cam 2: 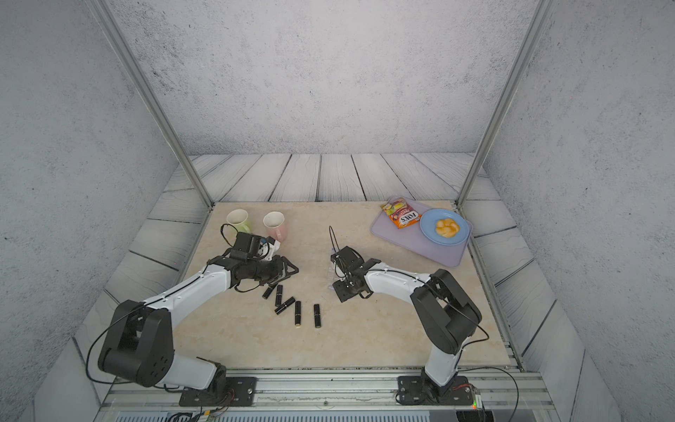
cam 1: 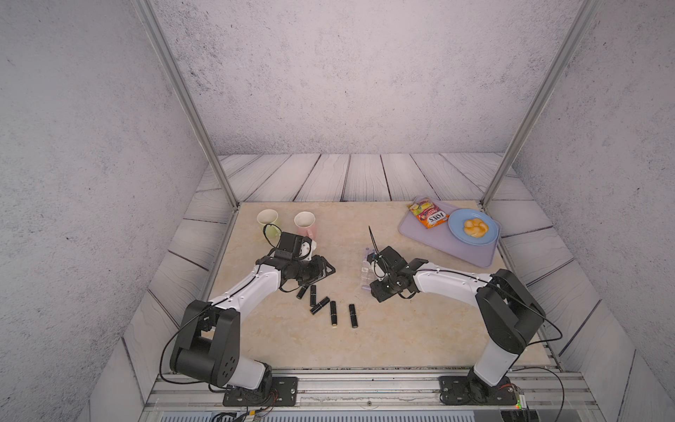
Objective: Arrange the lipsticks in the organizer
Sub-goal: Pick up the lipstick at the center of the board.
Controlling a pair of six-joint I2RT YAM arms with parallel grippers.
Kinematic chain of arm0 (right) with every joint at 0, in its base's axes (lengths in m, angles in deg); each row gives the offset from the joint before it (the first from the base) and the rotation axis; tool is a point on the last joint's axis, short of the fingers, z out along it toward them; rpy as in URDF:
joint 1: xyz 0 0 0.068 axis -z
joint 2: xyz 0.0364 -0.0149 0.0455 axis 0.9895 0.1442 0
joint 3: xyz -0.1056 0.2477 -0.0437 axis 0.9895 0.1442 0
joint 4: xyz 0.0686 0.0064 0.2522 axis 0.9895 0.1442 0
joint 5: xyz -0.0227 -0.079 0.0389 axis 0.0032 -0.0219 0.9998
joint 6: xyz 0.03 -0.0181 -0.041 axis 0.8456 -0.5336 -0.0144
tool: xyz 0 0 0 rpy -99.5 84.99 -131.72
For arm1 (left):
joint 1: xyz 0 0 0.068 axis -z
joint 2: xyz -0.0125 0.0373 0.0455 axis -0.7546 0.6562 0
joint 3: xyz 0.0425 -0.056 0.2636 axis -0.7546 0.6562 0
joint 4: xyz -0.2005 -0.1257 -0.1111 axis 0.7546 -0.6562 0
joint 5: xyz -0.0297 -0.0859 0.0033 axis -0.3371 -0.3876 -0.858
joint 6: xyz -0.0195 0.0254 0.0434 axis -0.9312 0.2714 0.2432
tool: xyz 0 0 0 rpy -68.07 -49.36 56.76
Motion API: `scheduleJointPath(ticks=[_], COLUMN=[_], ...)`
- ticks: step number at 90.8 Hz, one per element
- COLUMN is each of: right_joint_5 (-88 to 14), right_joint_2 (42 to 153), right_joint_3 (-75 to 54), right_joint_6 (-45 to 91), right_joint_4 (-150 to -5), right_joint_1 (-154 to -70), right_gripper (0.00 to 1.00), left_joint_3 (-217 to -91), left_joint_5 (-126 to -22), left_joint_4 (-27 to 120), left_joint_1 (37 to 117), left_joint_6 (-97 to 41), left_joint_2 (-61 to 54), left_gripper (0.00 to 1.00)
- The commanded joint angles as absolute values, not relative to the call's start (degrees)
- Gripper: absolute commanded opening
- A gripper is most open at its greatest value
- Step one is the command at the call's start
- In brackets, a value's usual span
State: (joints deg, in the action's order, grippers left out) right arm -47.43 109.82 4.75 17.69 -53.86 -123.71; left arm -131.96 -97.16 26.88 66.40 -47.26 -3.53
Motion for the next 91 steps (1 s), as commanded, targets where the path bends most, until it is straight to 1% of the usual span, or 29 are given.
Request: scheduleJointPath(ticks=[1, 11, 22, 39, 49, 71, 83, 87, 91], right_joint_5=[-49.8, -50.0, -50.0, -51.8, -54.3, -55.7, -55.0, -54.7, -54.3], right_joint_2=[111.7, 112.3, 112.5, 109.7, 112.8, 119.6, 121.3, 121.8, 121.7], right_joint_3=[4.2, 5.2, 5.6, 6.1, 2.4, -4.2, -5.5, -5.8, -6.0], right_joint_6=[16.9, 18.0, 19.5, 22.7, 22.9, 24.2, 25.5, 25.8, 25.9], right_joint_4=[-53.4, -54.3, -53.5, -50.9, -48.4, -46.7, -47.6, -47.7, -47.5], right_joint_1=[-124.7, -126.0, -128.1, -129.9, -129.8, -129.9, -129.9, -129.9, -130.0], right_gripper=[0.55, 0.54, 0.51, 0.49, 0.49, 0.45, 0.39, 0.35, 0.28], left_joint_3=[-131.1, -131.1, -131.0, -130.8, -130.7, -131.8, -131.9, -131.9, -132.2], left_joint_5=[-97.8, -97.8, -97.9, -97.8, -98.0, -97.1, -97.1, -97.1, -97.1], left_joint_4=[27.6, 27.7, 27.8, 28.1, 28.1, 24.7, 24.0, 23.7, 22.8], left_joint_1=[66.1, 66.1, 66.1, 66.1, 66.1, 66.1, 66.1, 66.1, 66.1], left_joint_6=[-47.6, -47.7, -47.8, -47.9, -48.1, -46.6, -46.3, -46.3, -46.1], left_joint_2=[-2.8, -2.8, -2.8, -3.1, -2.7, -4.6, -5.0, -5.0, -5.2], left_gripper=[0.48, 0.48, 0.48, 0.48, 0.48, 0.48, 0.48, 0.48, 0.48])
